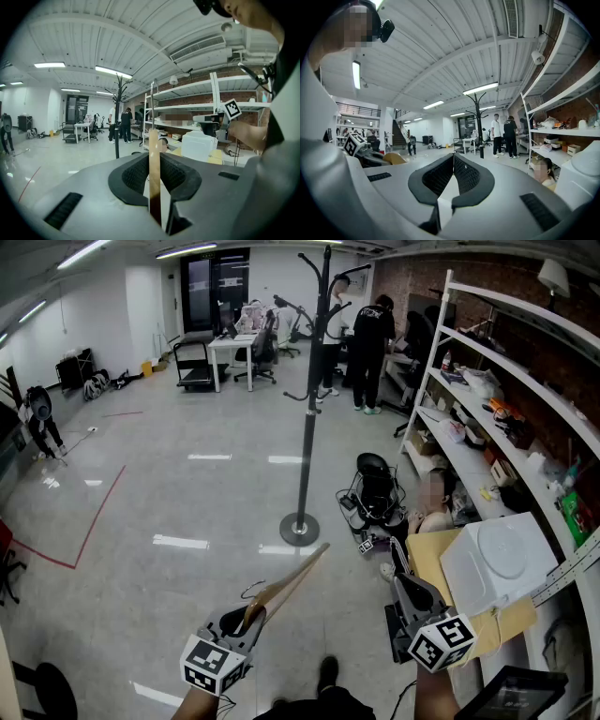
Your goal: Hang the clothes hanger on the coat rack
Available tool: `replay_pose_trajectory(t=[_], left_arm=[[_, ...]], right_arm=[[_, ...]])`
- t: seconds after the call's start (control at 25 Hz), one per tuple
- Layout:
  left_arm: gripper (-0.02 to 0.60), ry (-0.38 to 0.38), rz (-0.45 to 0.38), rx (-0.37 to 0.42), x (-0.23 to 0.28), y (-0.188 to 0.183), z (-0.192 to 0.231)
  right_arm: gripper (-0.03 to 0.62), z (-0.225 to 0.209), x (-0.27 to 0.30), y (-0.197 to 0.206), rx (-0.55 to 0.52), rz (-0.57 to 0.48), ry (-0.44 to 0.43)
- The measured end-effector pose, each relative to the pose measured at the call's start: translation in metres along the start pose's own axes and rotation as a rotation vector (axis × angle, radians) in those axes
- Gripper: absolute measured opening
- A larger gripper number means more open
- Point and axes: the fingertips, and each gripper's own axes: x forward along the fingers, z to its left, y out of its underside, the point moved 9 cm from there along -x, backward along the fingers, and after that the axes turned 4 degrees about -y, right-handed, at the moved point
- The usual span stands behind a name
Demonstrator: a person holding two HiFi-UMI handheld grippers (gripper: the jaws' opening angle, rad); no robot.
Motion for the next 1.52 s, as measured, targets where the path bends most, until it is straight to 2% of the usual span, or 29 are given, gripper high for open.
replay_pose_trajectory(t=[0.36,0.72,0.96,1.12,1.32,1.52], left_arm=[[0.052,0.009,-0.003,-0.033,0.103,-0.028,0.011],[0.052,-0.028,-0.002,-0.045,0.187,-0.056,0.038],[0.052,0.011,0.034,-0.023,0.239,-0.064,0.065],[0.052,0.034,0.035,-0.037,0.282,-0.067,0.098],[0.052,0.085,0.047,-0.027,0.327,-0.077,0.156],[0.052,0.139,0.066,0.008,0.366,-0.086,0.21]], right_arm=[[0.006,-0.092,0.055,-0.004,0.017,-0.012,-0.042],[0.006,-0.166,0.121,-0.017,0.017,-0.02,-0.118],[0.006,-0.202,0.17,-0.016,0.036,-0.005,-0.121],[0.006,-0.229,0.21,-0.014,0.036,-0.002,-0.1],[0.005,-0.24,0.271,-0.019,0.027,0.011,-0.066],[0.006,-0.25,0.322,-0.025,0.033,-0.005,-0.02]])
